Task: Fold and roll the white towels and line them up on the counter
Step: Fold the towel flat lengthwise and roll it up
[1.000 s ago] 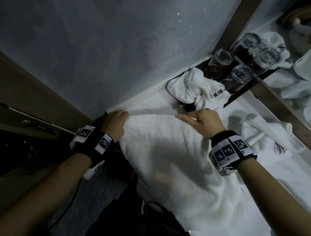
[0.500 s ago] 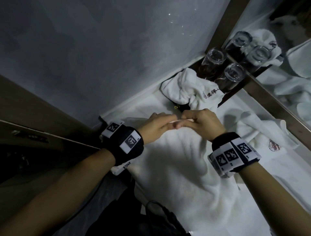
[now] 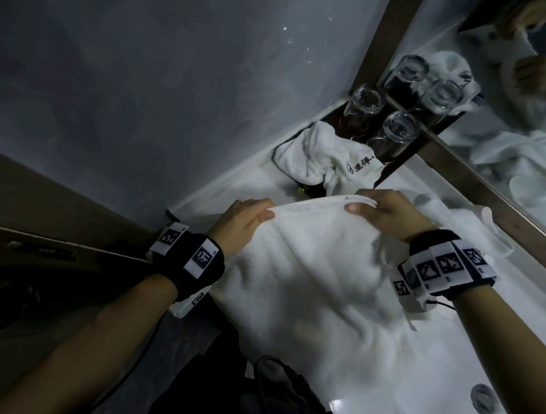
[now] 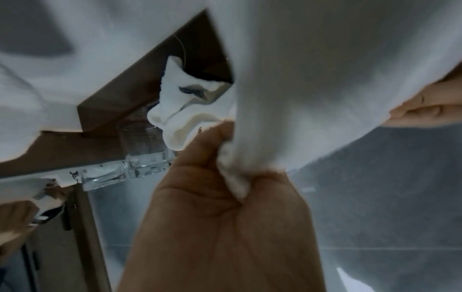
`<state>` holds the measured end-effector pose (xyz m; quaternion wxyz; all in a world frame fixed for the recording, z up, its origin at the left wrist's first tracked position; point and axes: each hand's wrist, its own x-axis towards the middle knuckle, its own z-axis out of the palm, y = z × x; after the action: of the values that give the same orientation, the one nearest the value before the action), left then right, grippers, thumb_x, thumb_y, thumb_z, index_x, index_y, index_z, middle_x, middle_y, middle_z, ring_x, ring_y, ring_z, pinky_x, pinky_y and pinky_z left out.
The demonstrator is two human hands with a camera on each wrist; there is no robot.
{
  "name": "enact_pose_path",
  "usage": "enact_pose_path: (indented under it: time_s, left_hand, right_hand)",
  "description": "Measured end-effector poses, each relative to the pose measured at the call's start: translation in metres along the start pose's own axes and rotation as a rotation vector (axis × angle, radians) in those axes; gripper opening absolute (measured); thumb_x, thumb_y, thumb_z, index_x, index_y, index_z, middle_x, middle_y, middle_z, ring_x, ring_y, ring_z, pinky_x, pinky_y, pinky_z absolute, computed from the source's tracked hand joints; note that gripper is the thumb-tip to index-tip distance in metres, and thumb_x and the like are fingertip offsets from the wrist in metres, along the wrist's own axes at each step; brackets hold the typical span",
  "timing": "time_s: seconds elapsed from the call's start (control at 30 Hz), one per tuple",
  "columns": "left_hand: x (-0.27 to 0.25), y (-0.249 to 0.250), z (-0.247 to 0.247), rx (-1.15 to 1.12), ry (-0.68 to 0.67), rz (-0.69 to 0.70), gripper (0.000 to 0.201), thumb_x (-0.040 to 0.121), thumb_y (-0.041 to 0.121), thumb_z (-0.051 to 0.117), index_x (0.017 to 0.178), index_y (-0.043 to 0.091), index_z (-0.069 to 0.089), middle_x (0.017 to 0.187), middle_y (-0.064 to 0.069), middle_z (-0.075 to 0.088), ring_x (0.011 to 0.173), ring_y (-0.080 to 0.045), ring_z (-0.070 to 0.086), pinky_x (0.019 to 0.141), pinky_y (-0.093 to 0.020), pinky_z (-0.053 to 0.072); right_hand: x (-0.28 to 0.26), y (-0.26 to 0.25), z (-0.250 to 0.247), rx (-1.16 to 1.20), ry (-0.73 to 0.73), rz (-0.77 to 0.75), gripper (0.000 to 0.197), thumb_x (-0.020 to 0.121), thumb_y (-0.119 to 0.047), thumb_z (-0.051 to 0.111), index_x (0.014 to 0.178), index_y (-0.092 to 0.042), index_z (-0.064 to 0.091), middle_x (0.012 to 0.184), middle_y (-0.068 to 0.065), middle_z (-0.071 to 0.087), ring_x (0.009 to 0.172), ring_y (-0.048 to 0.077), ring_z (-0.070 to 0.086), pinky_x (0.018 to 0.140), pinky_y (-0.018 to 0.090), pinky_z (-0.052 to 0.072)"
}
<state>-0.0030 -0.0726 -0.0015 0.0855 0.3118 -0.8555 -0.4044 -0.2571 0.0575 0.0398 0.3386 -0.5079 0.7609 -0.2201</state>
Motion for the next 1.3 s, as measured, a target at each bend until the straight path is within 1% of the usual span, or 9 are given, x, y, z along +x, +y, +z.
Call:
enact_pose_path:
  time_s: [0.1, 0.2, 0.3, 0.43, 0.77, 0.87, 0.97, 1.1, 1.3]
  left_hand:
    - [0.002, -0.002, 0.004, 0.055, -0.058, -0.031, 0.021, 0.092, 0.035, 0.05, 0.092, 0.015, 0.048, 0.074, 0.005, 0.049, 0.076, -0.018, 0.04, 0.065, -0.025, 0.029]
    - [0.004, -0.012, 0.007, 0.263, -0.194, -0.067, 0.038, 0.087, 0.031, 0.06, 0.117, 0.012, 0.047, 0.105, -0.008, 0.058, 0.097, -0.026, 0.049, 0.08, -0.029, 0.026]
    - [-0.001, -0.029, 0.006, 0.367, -0.275, -0.208, 0.042, 0.093, 0.031, 0.05, 0.126, 0.006, 0.042, 0.123, -0.015, 0.055, 0.111, -0.03, 0.05, 0.094, -0.033, 0.029]
    - [-0.013, -0.047, -0.004, 0.364, -0.306, -0.292, 0.036, 0.095, 0.032, 0.045, 0.115, 0.002, 0.046, 0.115, -0.016, 0.06, 0.107, -0.03, 0.054, 0.092, -0.033, 0.032]
    - [-0.012, -0.059, -0.036, 0.586, -0.036, -0.147, 0.021, 0.094, 0.011, 0.047, 0.104, -0.006, 0.052, 0.103, -0.025, 0.053, 0.097, -0.037, 0.05, 0.081, -0.047, 0.039]
    - [-0.006, -0.055, -0.042, 0.73, 0.046, -0.124, 0.019, 0.085, -0.002, 0.053, 0.104, -0.005, 0.055, 0.101, -0.028, 0.054, 0.094, -0.041, 0.051, 0.079, -0.048, 0.038]
    - [0.004, -0.049, -0.049, 0.818, 0.008, -0.16, 0.037, 0.077, -0.011, 0.05, 0.112, -0.002, 0.053, 0.109, -0.025, 0.052, 0.102, -0.039, 0.048, 0.085, -0.043, 0.03]
    - [0.014, -0.031, -0.063, 0.883, 0.024, -0.032, 0.015, 0.062, -0.012, 0.069, 0.07, -0.002, 0.061, 0.071, -0.022, 0.061, 0.069, -0.035, 0.061, 0.061, -0.039, 0.047]
    - [0.028, -0.031, -0.06, 0.774, 0.091, -0.094, 0.014, 0.087, -0.004, 0.047, 0.099, -0.004, 0.056, 0.108, -0.023, 0.053, 0.109, -0.035, 0.046, 0.081, -0.043, 0.036]
  right_hand:
    - [0.001, -0.002, 0.001, 0.125, 0.18, 0.004, 0.015, 0.081, -0.03, 0.068, 0.075, -0.017, 0.066, 0.067, 0.013, 0.061, 0.063, 0.012, 0.051, 0.062, 0.027, 0.04]
    - [0.002, -0.001, -0.003, 0.154, 0.347, 0.033, 0.015, 0.077, -0.03, 0.072, 0.075, -0.016, 0.068, 0.063, 0.003, 0.059, 0.057, 0.006, 0.048, 0.055, 0.013, 0.037]
    - [0.005, 0.012, -0.011, 0.121, 0.443, 0.1, 0.021, 0.077, -0.034, 0.071, 0.083, -0.014, 0.07, 0.072, 0.01, 0.064, 0.07, 0.021, 0.054, 0.067, 0.027, 0.041]
    - [0.009, 0.03, -0.014, 0.043, 0.48, 0.172, 0.025, 0.082, -0.032, 0.066, 0.089, -0.008, 0.068, 0.084, 0.017, 0.067, 0.085, 0.03, 0.059, 0.072, 0.032, 0.041]
    - [0.007, 0.045, -0.008, 0.027, 0.563, 0.324, 0.033, 0.082, -0.031, 0.067, 0.101, -0.006, 0.06, 0.095, 0.015, 0.064, 0.091, 0.028, 0.057, 0.072, 0.023, 0.034]
    - [0.003, 0.045, -0.014, 0.12, 0.414, 0.38, 0.03, 0.073, -0.034, 0.076, 0.094, -0.017, 0.062, 0.084, 0.003, 0.062, 0.077, 0.019, 0.054, 0.068, 0.026, 0.038]
    - [0.0, 0.046, -0.013, -0.043, 0.31, 0.346, 0.017, 0.075, -0.015, 0.075, 0.088, -0.011, 0.065, 0.082, 0.011, 0.064, 0.079, 0.027, 0.058, 0.06, 0.026, 0.038]
    - [0.008, 0.043, -0.014, -0.13, 0.497, 0.306, 0.018, 0.079, -0.013, 0.068, 0.096, -0.008, 0.063, 0.093, 0.016, 0.066, 0.08, 0.029, 0.058, 0.071, 0.033, 0.043]
    - [0.014, 0.04, -0.008, -0.145, 0.674, 0.36, 0.021, 0.085, -0.017, 0.058, 0.103, -0.007, 0.057, 0.099, 0.021, 0.065, 0.089, 0.037, 0.061, 0.081, 0.041, 0.047]
